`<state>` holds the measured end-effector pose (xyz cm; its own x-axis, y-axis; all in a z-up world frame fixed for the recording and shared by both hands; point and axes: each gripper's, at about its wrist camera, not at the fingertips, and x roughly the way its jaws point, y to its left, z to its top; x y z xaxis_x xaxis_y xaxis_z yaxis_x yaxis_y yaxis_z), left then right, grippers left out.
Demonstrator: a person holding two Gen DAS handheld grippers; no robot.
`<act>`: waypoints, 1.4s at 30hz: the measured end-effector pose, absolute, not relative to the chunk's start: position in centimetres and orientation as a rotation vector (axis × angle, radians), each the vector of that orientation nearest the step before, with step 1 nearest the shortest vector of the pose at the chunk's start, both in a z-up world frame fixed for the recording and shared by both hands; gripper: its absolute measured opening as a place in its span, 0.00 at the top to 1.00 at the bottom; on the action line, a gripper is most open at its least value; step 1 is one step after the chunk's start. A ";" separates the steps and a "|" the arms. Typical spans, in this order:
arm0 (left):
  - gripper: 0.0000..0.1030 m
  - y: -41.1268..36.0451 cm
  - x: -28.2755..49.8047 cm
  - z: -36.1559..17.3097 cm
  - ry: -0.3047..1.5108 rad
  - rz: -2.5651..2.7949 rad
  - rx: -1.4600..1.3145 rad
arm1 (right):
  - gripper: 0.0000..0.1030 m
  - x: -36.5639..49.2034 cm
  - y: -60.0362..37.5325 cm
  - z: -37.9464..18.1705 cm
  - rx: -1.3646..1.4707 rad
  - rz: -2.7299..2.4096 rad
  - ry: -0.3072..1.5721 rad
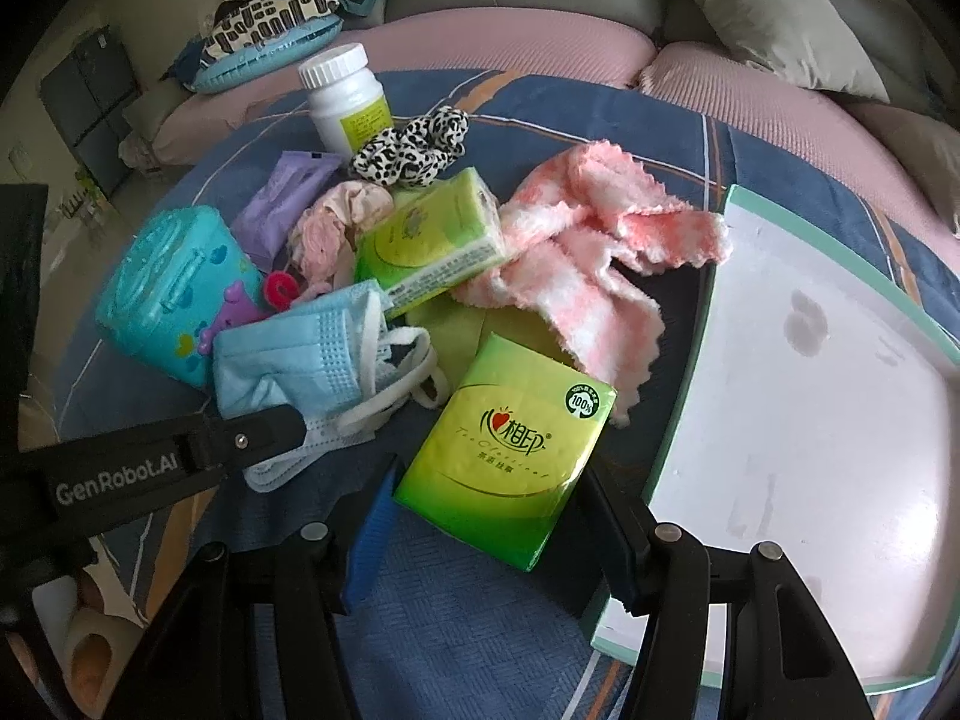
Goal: Organize soft objects
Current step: 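Close left tool on the blue face mask and lift it, then carry mask into white tray and open left tool while right tool carries green tissue pack there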
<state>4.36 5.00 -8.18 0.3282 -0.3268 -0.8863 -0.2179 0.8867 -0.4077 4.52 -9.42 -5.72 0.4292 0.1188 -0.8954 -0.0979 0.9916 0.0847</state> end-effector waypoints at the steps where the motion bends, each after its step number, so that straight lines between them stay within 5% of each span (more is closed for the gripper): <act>1: 0.82 5.0 4.2 -8.0 1.246 -0.080 -0.507 | 0.40 4.4 -9.5 -5.6 0.022 0.134 1.115; 26: 0.84 5.0 2.2 1.7 0.998 -0.204 -0.472 | 0.40 2.1 -13.2 1.3 0.098 0.056 0.891; 42: 0.84 -3.6 4.4 2.9 1.053 -0.319 -0.339 | 0.40 0.9 -22.5 1.5 0.186 -0.212 0.899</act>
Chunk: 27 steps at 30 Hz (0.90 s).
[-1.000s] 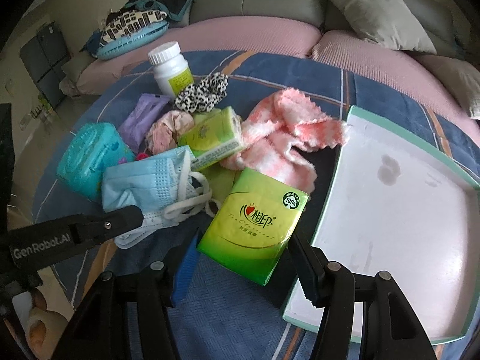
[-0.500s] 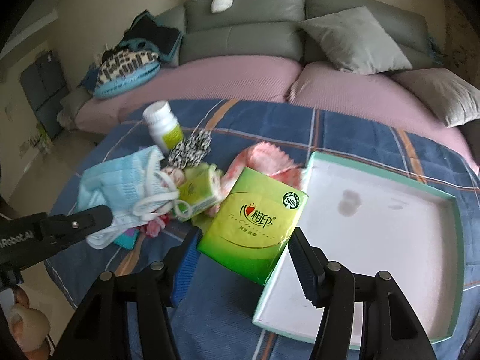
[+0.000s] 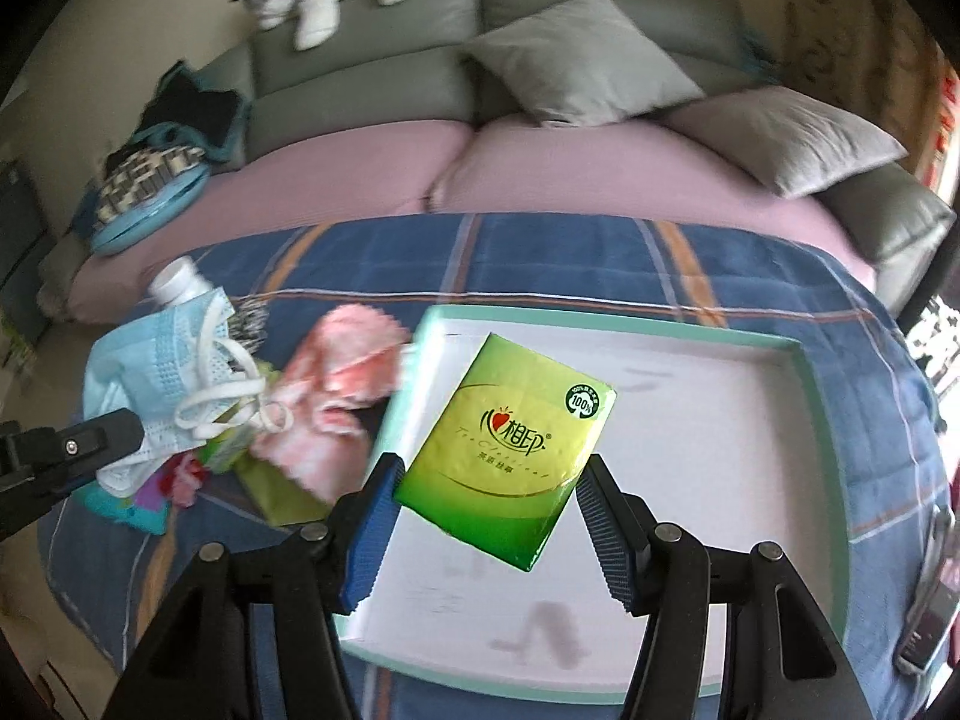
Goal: Organize soft objects
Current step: 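Carry mask into white tray and open left tool while right tool carries green tissue pack there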
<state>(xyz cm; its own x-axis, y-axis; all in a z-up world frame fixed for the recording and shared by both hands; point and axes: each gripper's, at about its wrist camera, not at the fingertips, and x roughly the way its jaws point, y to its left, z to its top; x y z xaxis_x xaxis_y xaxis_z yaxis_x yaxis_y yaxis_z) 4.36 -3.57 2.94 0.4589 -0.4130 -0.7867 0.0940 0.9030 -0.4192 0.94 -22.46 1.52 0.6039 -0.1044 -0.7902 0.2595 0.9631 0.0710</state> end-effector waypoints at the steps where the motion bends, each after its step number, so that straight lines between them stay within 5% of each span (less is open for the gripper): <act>1: 0.84 -4.1 4.5 2.8 1.060 -0.328 -0.334 | 0.40 0.8 -23.2 1.5 0.199 -0.228 0.899; 27: 0.84 -17.0 8.2 -1.7 1.164 -0.495 -0.218 | 0.39 -1.9 -33.1 -1.8 0.311 -0.513 0.971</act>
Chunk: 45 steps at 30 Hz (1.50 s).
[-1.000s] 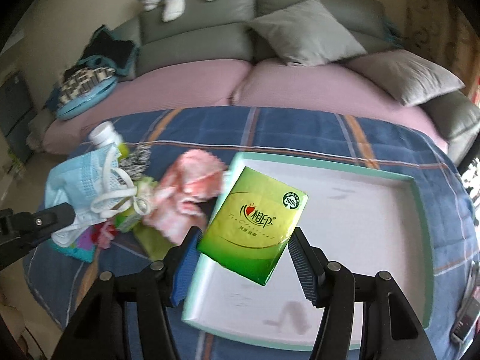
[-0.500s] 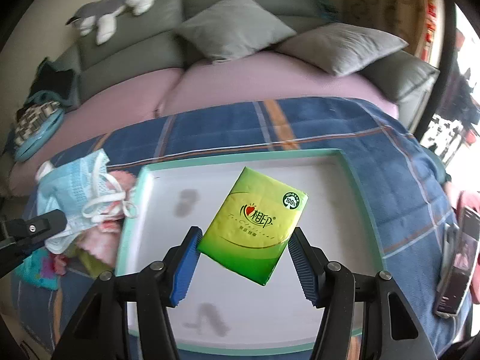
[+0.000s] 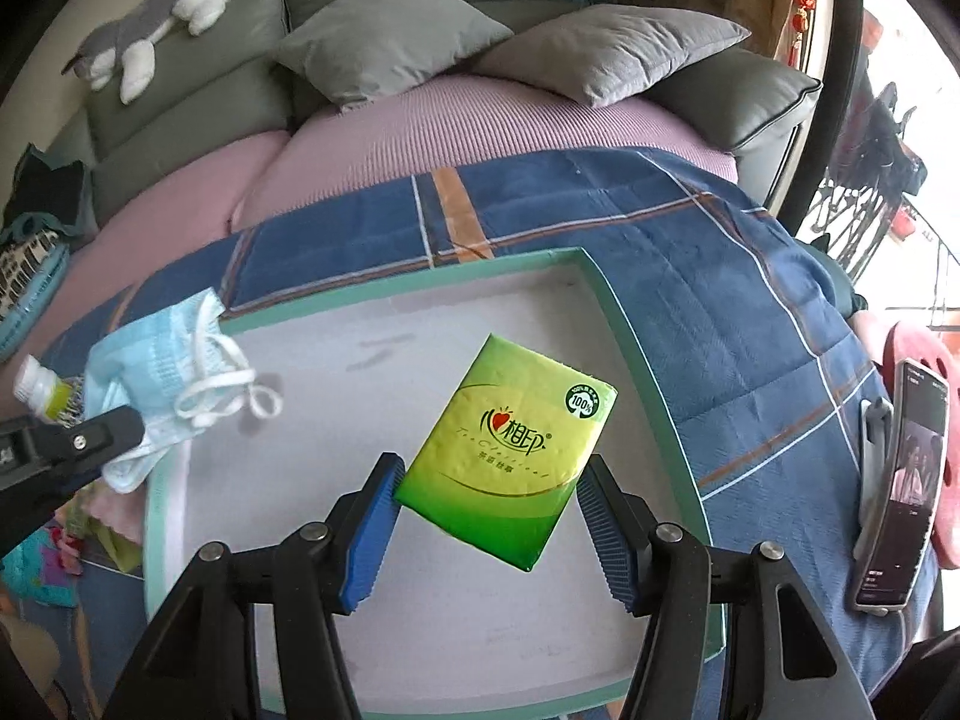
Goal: Organize soft objects
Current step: 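Carry mask into white tray and open left tool while right tool carries green tissue pack there, then open right tool to set the green tissue pack in the tray, withdraw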
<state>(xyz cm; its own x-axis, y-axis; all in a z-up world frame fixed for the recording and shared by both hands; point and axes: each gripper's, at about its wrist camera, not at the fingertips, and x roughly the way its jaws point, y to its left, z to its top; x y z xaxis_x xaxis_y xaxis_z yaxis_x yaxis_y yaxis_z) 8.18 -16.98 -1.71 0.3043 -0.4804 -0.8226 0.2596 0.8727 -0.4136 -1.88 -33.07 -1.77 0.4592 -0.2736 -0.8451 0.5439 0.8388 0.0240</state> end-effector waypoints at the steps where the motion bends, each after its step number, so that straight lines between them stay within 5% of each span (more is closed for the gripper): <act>1: 0.84 -17.2 8.4 -2.2 1.175 -0.498 -0.224 | 0.39 -1.7 -33.1 -2.1 0.311 -0.512 0.978; 14: 0.83 -18.9 8.4 -6.2 1.267 -0.511 -0.183 | 0.39 -1.2 -33.9 -5.2 0.339 -0.508 1.066; 29: 0.58 -17.7 7.4 -4.0 1.213 -0.480 -0.089 | 0.35 -1.2 -33.2 -3.5 0.294 -0.524 1.029; 45: 0.51 -16.1 7.2 -3.0 1.179 -0.407 -0.047 | 0.29 -0.8 -32.2 -2.8 0.228 -0.519 1.038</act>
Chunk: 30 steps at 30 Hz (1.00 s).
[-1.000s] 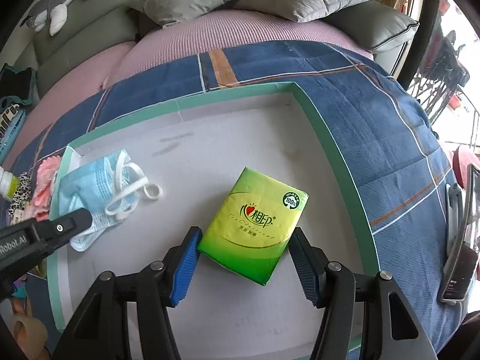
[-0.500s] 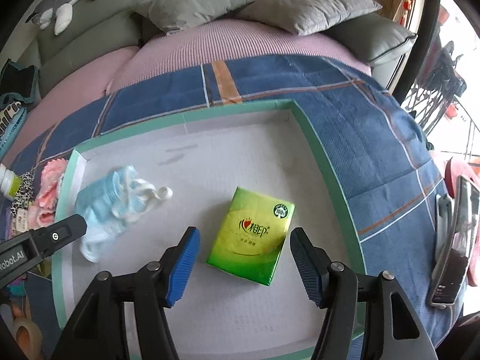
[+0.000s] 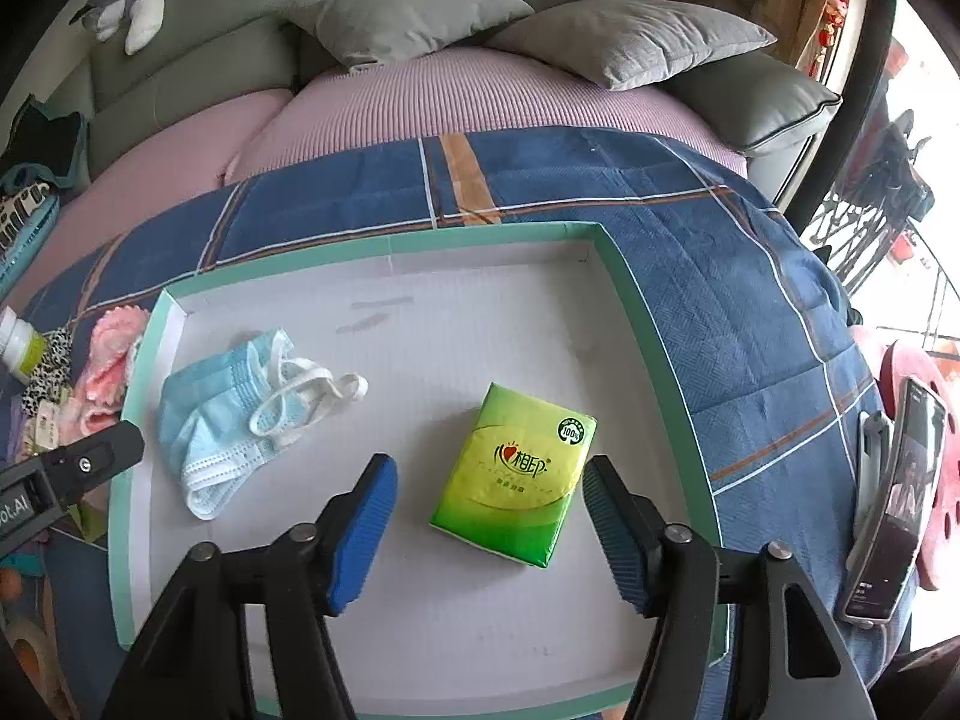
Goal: Organize soft objects
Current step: 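Open right tool to set the green tissue pack in the tray, withdraw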
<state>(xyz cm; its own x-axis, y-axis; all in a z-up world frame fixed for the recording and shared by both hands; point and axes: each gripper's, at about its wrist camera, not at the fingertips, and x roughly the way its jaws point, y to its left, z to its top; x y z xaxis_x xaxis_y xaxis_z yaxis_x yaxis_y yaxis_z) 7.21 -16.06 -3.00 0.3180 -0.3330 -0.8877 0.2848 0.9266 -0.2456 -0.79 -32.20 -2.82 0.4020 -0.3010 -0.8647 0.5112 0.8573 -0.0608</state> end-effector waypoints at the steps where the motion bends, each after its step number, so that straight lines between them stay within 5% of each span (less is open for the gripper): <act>1: 0.50 -16.1 7.2 -3.1 1.178 -0.400 -0.042 | 0.28 -0.8 -32.2 -2.9 0.224 -0.520 1.041; 4: 0.28 -16.0 7.2 -3.2 1.168 -0.379 -0.019 | 0.26 -0.6 -32.2 -3.1 0.224 -0.521 1.051; 9: 0.22 -15.4 7.3 -2.8 1.129 -0.336 -0.003 | 0.21 -0.6 -32.1 -2.9 0.220 -0.516 1.044; 11: 0.11 -14.9 7.4 -2.7 1.106 -0.307 0.013 | 0.10 -0.7 -32.2 -2.8 0.241 -0.505 1.037; 12: 0.10 -14.8 7.5 -2.7 1.100 -0.298 0.018 | 0.00 -0.7 -32.2 -2.8 0.244 -0.506 1.034; 30: 0.09 -13.6 8.3 -2.8 1.070 -0.258 0.029 | 0.00 -0.6 -31.9 -2.6 0.228 -0.491 1.044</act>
<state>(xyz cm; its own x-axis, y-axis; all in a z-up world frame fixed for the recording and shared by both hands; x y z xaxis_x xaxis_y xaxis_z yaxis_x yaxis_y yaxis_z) 8.26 -13.64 -2.76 0.4526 -0.1953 -0.8701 0.2229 0.9695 -0.1017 -0.60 -31.90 -2.61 0.4081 -0.2795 -0.8691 0.4912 0.8697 -0.0490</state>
